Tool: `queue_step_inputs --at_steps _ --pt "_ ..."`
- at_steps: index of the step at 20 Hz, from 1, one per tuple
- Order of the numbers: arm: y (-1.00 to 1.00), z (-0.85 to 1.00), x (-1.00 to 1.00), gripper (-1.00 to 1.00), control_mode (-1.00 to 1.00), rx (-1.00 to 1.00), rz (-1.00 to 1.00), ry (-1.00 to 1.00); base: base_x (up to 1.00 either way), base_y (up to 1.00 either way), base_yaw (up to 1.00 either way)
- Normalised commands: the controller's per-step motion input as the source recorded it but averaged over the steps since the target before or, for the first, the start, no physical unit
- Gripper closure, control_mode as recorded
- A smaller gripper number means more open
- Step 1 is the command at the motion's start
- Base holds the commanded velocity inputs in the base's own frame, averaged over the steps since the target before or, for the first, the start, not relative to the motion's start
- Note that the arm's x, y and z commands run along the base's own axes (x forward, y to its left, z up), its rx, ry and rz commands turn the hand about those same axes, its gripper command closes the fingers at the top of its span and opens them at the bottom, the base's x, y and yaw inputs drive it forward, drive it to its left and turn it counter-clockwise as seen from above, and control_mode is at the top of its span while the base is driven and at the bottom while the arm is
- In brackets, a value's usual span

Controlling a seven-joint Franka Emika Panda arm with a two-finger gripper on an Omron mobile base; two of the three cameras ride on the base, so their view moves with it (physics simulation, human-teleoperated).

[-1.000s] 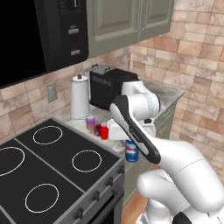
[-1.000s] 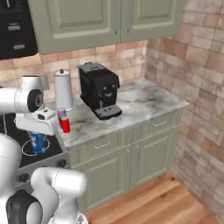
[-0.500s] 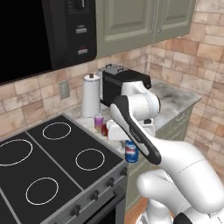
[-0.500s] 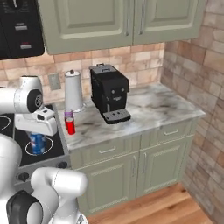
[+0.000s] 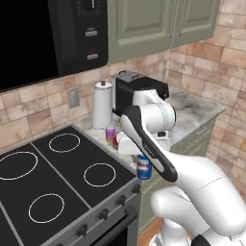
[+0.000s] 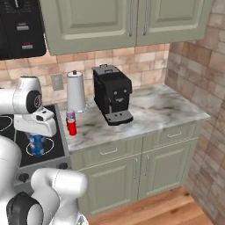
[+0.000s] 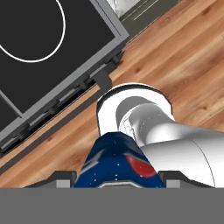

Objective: Four empty soda cans are scattered around the kitchen. Gather all the cans and cluster them next to the stove for recycling.

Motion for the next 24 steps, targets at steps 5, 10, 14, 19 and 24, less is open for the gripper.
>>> queue_step_inputs --at_steps 5,10,14,19,24 --pt "0.0 0.0 0.0 1.0 1.0 0.0 0.0 0.0 -0.02 -0.02 0.1" --pt "0.0 0.0 0.0 1.0 1.0 0.0 0.0 0.0 -0.12 -0.68 0.21" --pt "0.0 0.0 0.0 1.0 1.0 0.0 0.0 0.0 0.24 -0.24 0.17" --pt "0.0 0.0 0.0 1.0 1.0 0.0 0.0 0.0 0.73 -0.08 0.24" --pt "0.0 0.0 0.0 1.0 1.0 0.0 0.0 0.0 0.65 -0.32 0.23"
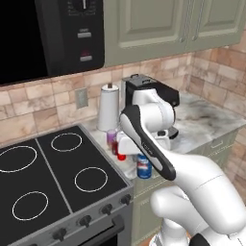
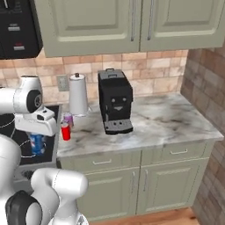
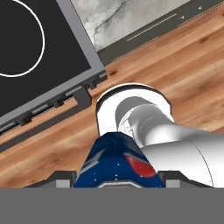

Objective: Four empty soda cans are scattered around the kitchen. Gather all the cans and cluster them next to the stove for recycling.

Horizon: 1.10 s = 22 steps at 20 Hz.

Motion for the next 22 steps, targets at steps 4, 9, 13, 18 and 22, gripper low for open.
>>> queue_step_inputs --at_steps 4,9,13,18,22 --pt "0.0 0.0 0.0 1.0 1.0 0.0 0.0 0.0 0.25 -0.52 0.19" --pt "0.0 0.0 0.0 1.0 1.0 0.0 0.0 0.0 0.03 -0.41 0.12" --pt "0.0 0.0 0.0 1.0 1.0 0.0 0.0 0.0 0.3 0.38 0.03" --pt "0.0 0.0 0.0 1.0 1.0 0.0 0.0 0.0 0.42 0.18 0.07" --pt "0.0 0.0 0.0 1.0 1.0 0.0 0.0 0.0 0.38 -0.01 0.15"
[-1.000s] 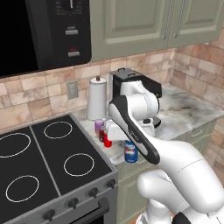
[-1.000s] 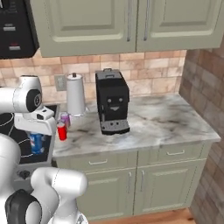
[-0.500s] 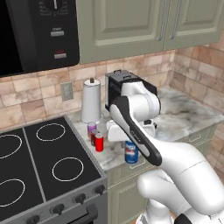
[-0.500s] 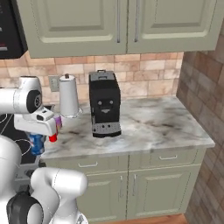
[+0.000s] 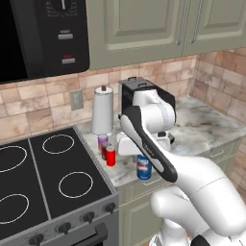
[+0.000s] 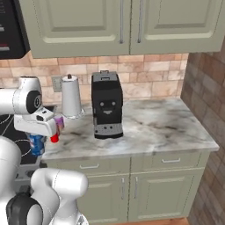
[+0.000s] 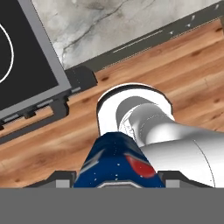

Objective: Four empty soda cans are scattered around the kitchen. Gather all the cans and cluster them next to the stove for recycling.

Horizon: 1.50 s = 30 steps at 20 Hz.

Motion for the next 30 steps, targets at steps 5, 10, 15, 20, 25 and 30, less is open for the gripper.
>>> queue_step_inputs --at_steps 5,10,15,20,25,30 --pt "0.04 -0.01 0.02 1.0 -1.0 0.0 0.0 -0.01 0.02 0.0 0.03" --pt "0.01 -0.15 0.54 1.0 -1.0 0.02 0.1 -0.09 0.0 0.0 0.0" --pt "0.02 -0.29 0.47 1.0 -1.0 0.0 0.09 -0.13 0.0 0.0 0.0" --pt "0.11 -0.34 0.42 1.0 -1.0 0.0 0.05 -0.11 0.0 0.0 0.0" --pt "0.24 -0.35 0.34 1.0 -1.0 0.0 0.06 -0.08 0.0 0.0 0.0" --pt "0.22 -0.41 0.37 1.0 -1.0 0.0 0.07 -0.04 0.0 0.0 0.0"
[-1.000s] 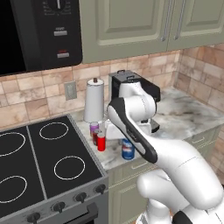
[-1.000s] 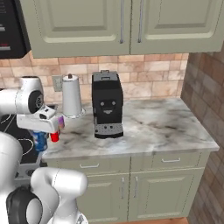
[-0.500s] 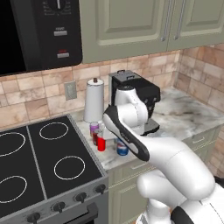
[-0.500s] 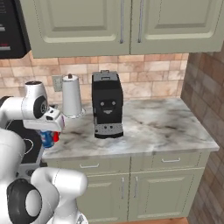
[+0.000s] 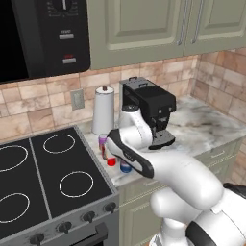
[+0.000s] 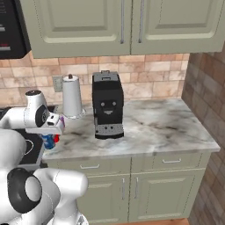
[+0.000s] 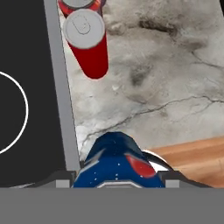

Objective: Four empty soda cans are scattered around the kitchen. Gather all the cans and cluster them next to the stove for recycling.

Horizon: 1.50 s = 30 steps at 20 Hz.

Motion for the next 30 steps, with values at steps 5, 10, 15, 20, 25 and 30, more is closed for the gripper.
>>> queue_step_inputs --at_steps 5,10,15,20,25,30 --pt "0.17 -0.39 0.46 1.0 -1.0 0.0 0.08 -0.04 0.0 0.0 0.0" --pt "0.11 -0.36 0.43 1.0 -1.0 0.0 0.07 -0.06 0.0 0.0 0.0" --pt "0.08 -0.39 0.36 1.0 -1.0 0.0 0.07 -0.02 0.0 0.0 0.0" --pt "0.05 -0.35 0.25 1.0 -1.0 0.02 0.05 0.0 0.0 0.0 0.0" --pt "0.01 -0.28 0.08 1.0 -1.0 0.07 0.01 -0.01 0.0 0.0 0.0" --pt "0.04 -0.34 -0.29 -1.0 -1.0 0.08 -0.01 -0.01 0.0 0.0 0.0"
